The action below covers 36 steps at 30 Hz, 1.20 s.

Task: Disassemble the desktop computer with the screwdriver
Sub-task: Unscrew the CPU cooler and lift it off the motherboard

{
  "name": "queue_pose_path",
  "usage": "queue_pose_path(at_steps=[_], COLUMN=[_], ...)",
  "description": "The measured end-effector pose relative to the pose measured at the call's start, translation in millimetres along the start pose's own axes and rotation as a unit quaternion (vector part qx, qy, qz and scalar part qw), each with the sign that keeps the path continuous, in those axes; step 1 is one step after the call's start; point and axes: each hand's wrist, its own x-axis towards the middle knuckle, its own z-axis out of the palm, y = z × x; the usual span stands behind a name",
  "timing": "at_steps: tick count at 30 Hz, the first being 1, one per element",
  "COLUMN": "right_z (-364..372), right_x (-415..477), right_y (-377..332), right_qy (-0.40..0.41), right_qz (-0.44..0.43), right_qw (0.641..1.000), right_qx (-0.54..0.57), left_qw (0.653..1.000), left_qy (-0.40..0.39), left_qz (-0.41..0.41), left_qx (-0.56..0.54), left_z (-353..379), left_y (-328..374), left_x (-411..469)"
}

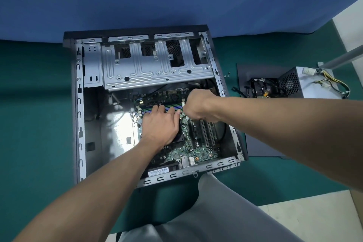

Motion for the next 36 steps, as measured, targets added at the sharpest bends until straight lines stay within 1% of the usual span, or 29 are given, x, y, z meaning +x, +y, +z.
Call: queue_pose_path(at_steps=[1,3,5,6,7,9,10,11,12,13,14,15,16,17,18,19,20,21,22,23,24,26,27,28,29,31,32,33,36], right_z=[0.3,-2.3,-5.9,-6.4,-6.4,-6.9,-6.5,-6.2,-5.5,-5.0,-4.4,-4.0,-2.7,-2.0,-2.2,-2.6,-2.9,-4.5,-7.6,-10.7,-11.4,-12.2,-12.8,-12.2,-10.4,-7.0,-6.3,-7.8,-8.2], right_x=[0.5,1.1,-1.1,-1.0,-1.1,-0.9,0.0,0.8,1.8,1.6,2.2,1.0,1.0,0.8,2.5,2.4,3.4,4.4,4.9,2.2,1.3,1.8,0.6,-0.6,-1.8,-0.5,0.6,-2.4,-3.8], right_y=[-1.6,-0.9,0.5,1.2,1.1,1.3,2.5,4.0,5.2,6.6,6.5,5.5,6.3,5.6,5.8,5.2,5.8,5.0,4.2,3.2,2.4,0.4,-2.1,-3.5,-4.5,-2.9,-1.5,-1.3,1.3], right_qy=[0.034,0.056,0.054,0.065,0.076,0.106,0.115,0.122,0.124,0.132,0.140,0.138,0.129,0.124,0.115,0.103,0.082,0.047,0.004,-0.038,-0.069,-0.099,-0.085,-0.048,-0.004,0.042,0.054,0.066,0.095], right_qz=[-0.030,-0.092,-0.161,-0.204,-0.252,-0.323,-0.349,-0.358,-0.356,-0.350,-0.339,-0.320,-0.283,-0.238,-0.183,-0.120,-0.057,-0.006,0.023,0.034,0.035,0.025,0.017,0.003,-0.017,-0.073,-0.106,-0.150,-0.293], right_qw=[0.996,0.974,0.934,0.901,0.858,0.778,0.749,0.735,0.740,0.758,0.787,0.834,0.887,0.932,0.964,0.986,0.993,0.984,0.972,0.969,0.972,0.979,0.988,0.998,0.999,0.985,0.972,0.948,0.847], right_qx=[-0.081,-0.199,-0.315,-0.378,-0.441,-0.529,-0.552,-0.562,-0.557,-0.534,-0.497,-0.427,-0.341,-0.246,-0.156,-0.052,0.061,0.173,0.234,0.240,0.222,0.176,0.130,0.043,-0.044,-0.149,-0.202,-0.272,-0.432], left_qw=[1.000,1.000,1.000,1.000,1.000,1.000,1.000,1.000,1.000,1.000,1.000,1.000,1.000,1.000,1.000,1.000,1.000,1.000,1.000,1.000,1.000,1.000,1.000,1.000,1.000,1.000,1.000,1.000,1.000], left_qy=[0.000,0.000,0.000,0.000,-0.002,-0.006,-0.004,-0.004,-0.003,-0.002,0.000,0.002,0.002,0.004,0.005,0.005,0.003,0.001,0.001,-0.001,-0.003,-0.004,-0.002,0.000,0.002,0.003,0.003,0.002,-0.006], left_qz=[0.001,-0.001,-0.003,-0.004,-0.004,-0.004,-0.004,-0.005,-0.005,-0.005,-0.006,-0.006,-0.006,-0.006,-0.005,-0.004,-0.004,-0.005,-0.006,-0.005,-0.004,-0.005,-0.005,-0.005,-0.004,-0.001,-0.001,-0.002,-0.009], left_qx=[0.000,-0.002,-0.001,-0.001,-0.002,-0.003,-0.002,-0.002,-0.004,-0.007,-0.009,-0.011,-0.013,-0.012,-0.009,-0.008,-0.009,-0.006,-0.002,0.000,-0.002,-0.005,-0.007,-0.010,-0.012,-0.011,-0.009,-0.009,-0.010], left_z=[-0.8,-1.7,-2.2,-2.4,-2.5,-2.0,-1.6,-1.3,-1.1,-0.8,-0.9,-1.3,-1.6,-1.6,-1.4,-1.1,-0.8,-0.4,0.1,0.3,0.5,0.4,0.1,-0.4,-0.9,-1.9,-2.5,-2.9,-2.9], left_y=[0.4,1.1,1.4,1.4,1.4,1.7,1.7,1.6,1.6,1.7,1.9,2.0,2.0,1.9,1.5,1.3,1.2,1.1,0.8,0.7,0.7,0.3,0.5,0.8,1.1,1.8,2.0,2.1,2.0], left_x=[0.1,-0.3,-0.3,-0.1,0.1,0.0,0.2,0.4,0.3,0.1,-0.1,-0.5,-0.9,-1.1,-0.9,-0.5,-0.2,0.0,0.0,0.2,0.2,0.0,0.1,0.2,0.5,0.5,0.3,0.3,0.3])
